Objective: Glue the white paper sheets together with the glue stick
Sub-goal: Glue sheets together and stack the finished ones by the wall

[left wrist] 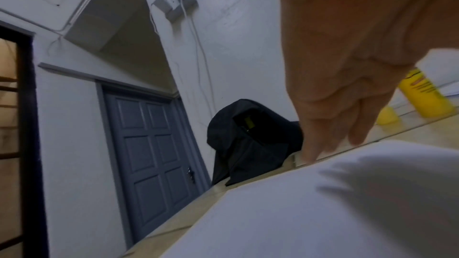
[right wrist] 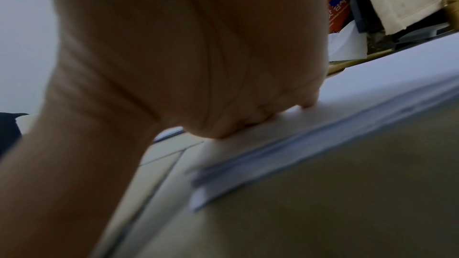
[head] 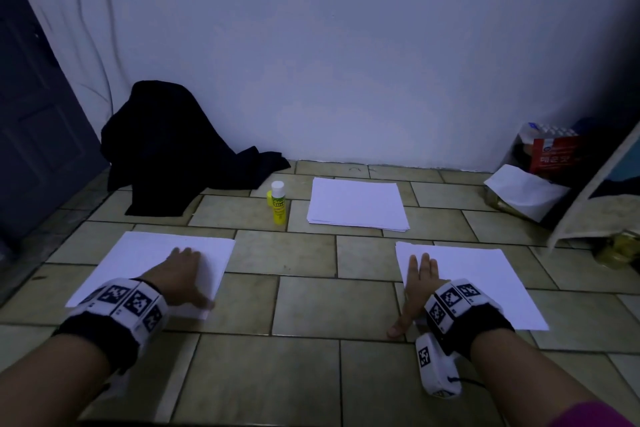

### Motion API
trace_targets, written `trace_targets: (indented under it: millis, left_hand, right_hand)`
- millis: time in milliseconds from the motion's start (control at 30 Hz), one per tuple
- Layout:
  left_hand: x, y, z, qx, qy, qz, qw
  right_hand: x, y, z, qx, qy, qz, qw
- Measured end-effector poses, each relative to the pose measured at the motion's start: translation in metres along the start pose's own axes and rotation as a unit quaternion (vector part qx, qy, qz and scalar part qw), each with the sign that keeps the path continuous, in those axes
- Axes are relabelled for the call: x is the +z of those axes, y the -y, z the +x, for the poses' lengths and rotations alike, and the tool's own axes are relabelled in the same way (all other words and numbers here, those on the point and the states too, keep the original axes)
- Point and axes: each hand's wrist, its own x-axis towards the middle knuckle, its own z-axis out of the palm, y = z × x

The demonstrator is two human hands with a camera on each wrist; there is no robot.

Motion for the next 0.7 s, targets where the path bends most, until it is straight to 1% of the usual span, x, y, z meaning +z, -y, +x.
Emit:
trace_targets:
  millis: [133, 267, 400, 467, 533, 633, 700]
  left_hand:
    - [0.007, 0.013, 0.005, -0.018, 0.03, 0.023, 0.999]
    - [0.008, 0.019, 0.012, -0.014, -0.006, 0.051, 0.999]
    - [0.002, 0.026, 0.016, -0.015, -0.026, 0.047, 0.998]
    - [-0.003, 0.031, 0.018, -0.024, -0.061, 0.052, 0.997]
    - [-0.008, 0.035, 0.019, -0.041, -0.115, 0.025, 0.992]
    - [-0.017, 0.036, 0.019, -0.052, -0.219, -0.029, 0.974]
    - [-0.024, 0.031, 0.017, -0.046, -0.251, -0.019, 0.967]
  right_hand:
    - [0.0, 0.0, 0.0, -0.003, -0.001, 0.009, 1.0]
    - [0.0, 0.001, -0.002, -0.003, -0.005, 0.01, 1.0]
    - [-0.001, 0.001, -0.003, -0.002, 0.0, 0.009, 1.0]
    - [-0.001, 0.0, -0.003, -0.003, 0.001, 0.011, 1.0]
    - [-0.002, 0.0, -0.003, -0.005, 0.003, 0.012, 1.0]
    - [-0.002, 0.001, -0.004, -0.003, -0.001, 0.01, 1.0]
    - [-0.003, 0.001, -0.004, -0.004, -0.006, 0.011, 1.0]
